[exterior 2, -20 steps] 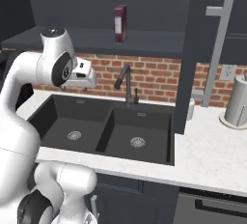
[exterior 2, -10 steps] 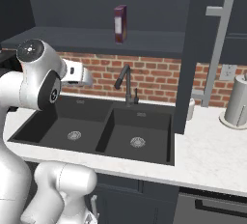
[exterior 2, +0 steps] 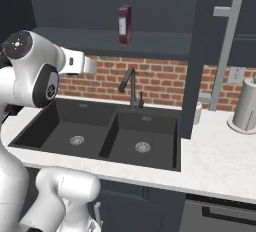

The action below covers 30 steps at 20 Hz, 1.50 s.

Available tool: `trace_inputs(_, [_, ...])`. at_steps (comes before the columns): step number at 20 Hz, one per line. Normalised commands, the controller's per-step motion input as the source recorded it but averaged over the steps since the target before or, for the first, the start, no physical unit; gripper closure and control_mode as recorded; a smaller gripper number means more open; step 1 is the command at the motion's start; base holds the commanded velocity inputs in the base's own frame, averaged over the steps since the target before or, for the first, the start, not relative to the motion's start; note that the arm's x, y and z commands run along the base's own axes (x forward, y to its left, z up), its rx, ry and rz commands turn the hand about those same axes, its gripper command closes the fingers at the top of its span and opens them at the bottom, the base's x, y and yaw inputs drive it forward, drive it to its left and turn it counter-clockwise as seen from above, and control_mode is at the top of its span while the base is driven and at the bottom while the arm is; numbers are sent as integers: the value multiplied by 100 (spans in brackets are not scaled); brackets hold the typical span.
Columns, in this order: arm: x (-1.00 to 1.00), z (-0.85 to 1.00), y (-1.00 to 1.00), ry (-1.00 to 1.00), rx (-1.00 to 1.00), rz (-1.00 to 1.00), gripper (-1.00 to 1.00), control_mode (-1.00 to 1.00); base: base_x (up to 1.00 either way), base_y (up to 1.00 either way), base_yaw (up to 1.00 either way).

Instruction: Pick the cereal and place it on the digital scale for weighing, and close the cabinet.

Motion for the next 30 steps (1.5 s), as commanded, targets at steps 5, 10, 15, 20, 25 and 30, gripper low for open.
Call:
trace_inputs(5, [24, 48, -20, -5, 0, -6, -100, -100, 0, 0, 0])
trace_inputs(10, [49, 10, -18, -2, 0, 0, -100, -100, 0, 0, 0])
trace_inputs(15, [52, 0, -15, -1, 0, 0, -100, -100, 0, 0, 0])
trace_inputs(20, [48, 0, -9, 0, 0, 0, -100, -100, 0, 0, 0])
trace_inputs(25, [49, 1, -12, 0, 0, 0, -100, -100, 0, 0, 0])
trace_inputs(30, [35, 23, -5, 1, 0, 0, -100, -100, 0, 0, 0])
